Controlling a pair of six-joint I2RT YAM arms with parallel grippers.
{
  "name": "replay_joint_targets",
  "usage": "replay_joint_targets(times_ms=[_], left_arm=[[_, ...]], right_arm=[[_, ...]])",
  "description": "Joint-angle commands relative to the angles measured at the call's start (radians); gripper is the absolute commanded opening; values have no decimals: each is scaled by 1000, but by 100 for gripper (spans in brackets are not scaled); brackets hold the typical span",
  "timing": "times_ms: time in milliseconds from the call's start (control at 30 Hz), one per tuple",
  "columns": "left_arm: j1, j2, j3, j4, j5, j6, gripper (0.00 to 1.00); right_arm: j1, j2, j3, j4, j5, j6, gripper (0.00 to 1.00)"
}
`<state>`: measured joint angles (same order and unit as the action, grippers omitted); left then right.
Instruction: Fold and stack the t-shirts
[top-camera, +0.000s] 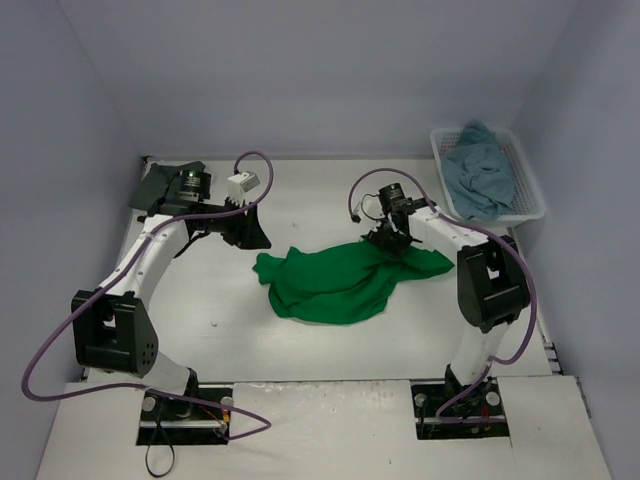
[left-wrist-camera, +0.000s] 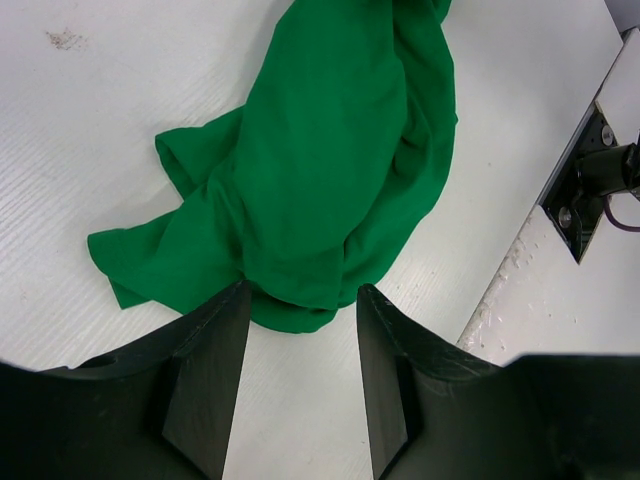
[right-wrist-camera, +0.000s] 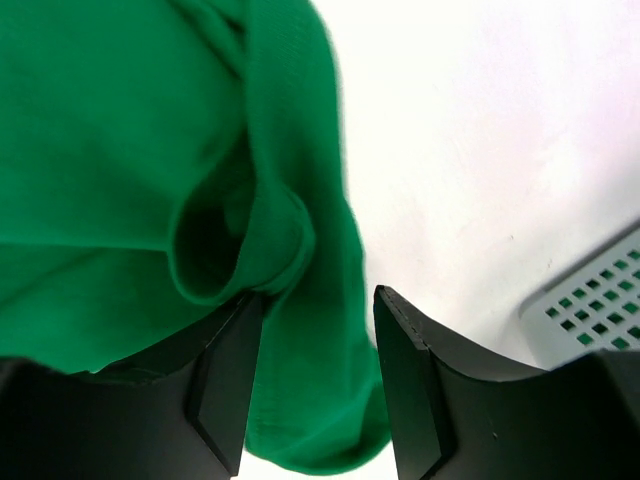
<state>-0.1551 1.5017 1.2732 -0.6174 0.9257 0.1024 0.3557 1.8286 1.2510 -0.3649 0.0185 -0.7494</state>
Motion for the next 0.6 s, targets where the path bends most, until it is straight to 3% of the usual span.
replay_joint_targets(times_ms=[0, 567], left_arm=[[2, -11, 18, 19, 15, 22, 41], [2, 12, 23, 18, 21, 22, 41]], right_arm=[[-35, -14, 34, 4, -9, -27, 45], [-41, -43, -64, 3, -137, -19, 43]])
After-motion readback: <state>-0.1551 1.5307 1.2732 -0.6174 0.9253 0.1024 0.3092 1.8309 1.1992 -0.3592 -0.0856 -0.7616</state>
